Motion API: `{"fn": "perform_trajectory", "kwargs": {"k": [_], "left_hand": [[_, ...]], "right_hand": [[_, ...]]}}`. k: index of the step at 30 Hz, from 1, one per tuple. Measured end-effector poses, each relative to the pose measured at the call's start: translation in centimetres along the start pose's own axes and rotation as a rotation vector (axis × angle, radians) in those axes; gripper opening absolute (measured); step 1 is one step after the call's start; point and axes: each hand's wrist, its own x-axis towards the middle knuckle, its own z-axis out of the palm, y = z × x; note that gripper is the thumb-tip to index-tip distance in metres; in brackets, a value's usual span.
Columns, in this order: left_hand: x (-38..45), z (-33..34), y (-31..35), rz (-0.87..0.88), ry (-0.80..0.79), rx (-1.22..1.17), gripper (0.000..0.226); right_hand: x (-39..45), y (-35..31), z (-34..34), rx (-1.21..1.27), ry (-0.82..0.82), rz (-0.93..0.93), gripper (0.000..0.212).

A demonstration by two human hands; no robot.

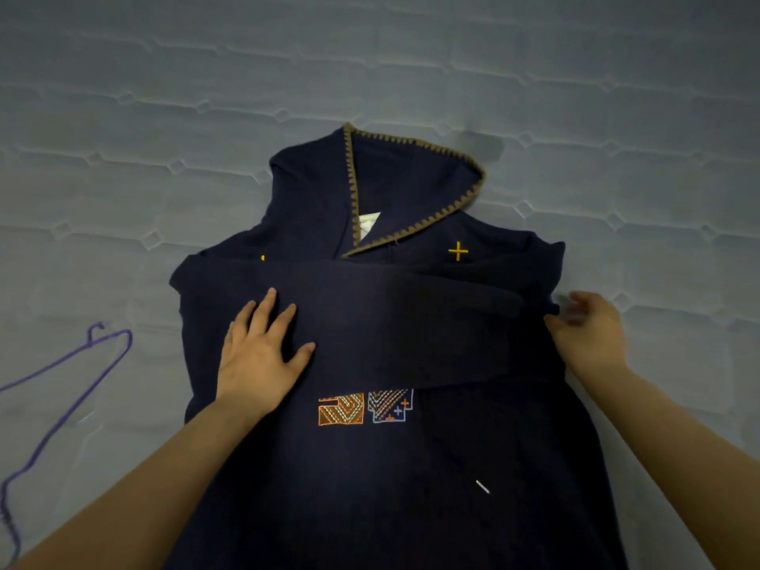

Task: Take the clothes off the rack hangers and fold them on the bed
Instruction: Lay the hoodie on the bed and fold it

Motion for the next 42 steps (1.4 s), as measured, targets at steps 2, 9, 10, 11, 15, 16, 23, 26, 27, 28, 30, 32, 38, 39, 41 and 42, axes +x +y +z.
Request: {"fn": "perform_trajectory", "kwargs": {"k": [2,9,10,11,15,16,23,26,27,28,30,32,38,39,41,42], "left_hand": [[1.0,-0.6,-0.1,0.08,0.079,-0.019,0.061],[5.1,-1.3,2.6,0.198,0.079,0.034,0.072],[5.9,-1.2,2.8,0.2,0.029,0.081,0.078],[6.5,-1.2,2.9,0.207,-0.023,0.148,0.083],[8.0,-0.9,2.4,0.211,-0.179,0.28,0.091],[8.3,-0.7,2.3,0.213,-0.199,0.275,0.09],[12.0,-1.6,2.2,0.175,0.248,-0.14,0.055],[14.6,-2.5,2.2,0.013,0.386,-0.274,0.035],[15.5,-3.0,2.2,-0.046,0.399,-0.329,0.034],[16.4,-3.5,2.0,-0.102,0.402,-0.396,0.036],[18.1,-4.1,1.6,-0.196,0.381,-0.532,0.042],[19.5,-4.5,1.3,-0.267,0.333,-0.694,0.045],[21.1,-4.4,2.0,-0.368,0.152,-1.064,0.046],[21.2,-4.2,2.0,-0.358,0.137,-1.039,0.049],[21.4,-4.3,1.9,-0.374,0.108,-1.043,0.054],[21.5,-4.5,1.9,-0.409,0.093,-1.093,0.055]], "right_hand": [[-0.2,-1.5,-0.1,-0.046,0.031,-0.123,0.056],[2.1,-8.7,2.5,-0.376,-0.022,-0.427,0.067],[2.5,-9.7,3.2,-0.374,-0.033,-0.433,0.067],[2.8,-10.5,3.6,-0.345,-0.052,-0.422,0.066],[4.2,-12.7,5.6,-0.156,-0.143,-0.266,0.061],[4.7,-12.9,6.0,-0.117,-0.161,-0.236,0.062],[8.5,-13.5,8.1,0.166,-0.157,-0.088,0.052],[9.0,-14.2,8.9,0.245,-0.094,-0.166,0.024],[9.2,-14.7,9.2,0.263,-0.069,-0.17,0.017],[9.2,-15.4,9.5,0.256,-0.046,-0.164,0.008],[8.9,-17.0,9.9,0.289,-0.023,-0.173,0.016],[8.5,-19.1,9.7,0.421,-0.16,-0.202,0.019],[9.0,-20.4,8.8,0.684,-0.722,-0.214,0.022],[9.3,-20.0,9.1,0.703,-0.619,-0.202,0.02],[10.0,-18.6,9.6,0.651,-0.348,-0.151,0.025],[10.5,-17.7,9.9,0.561,-0.204,-0.151,0.024]]}}
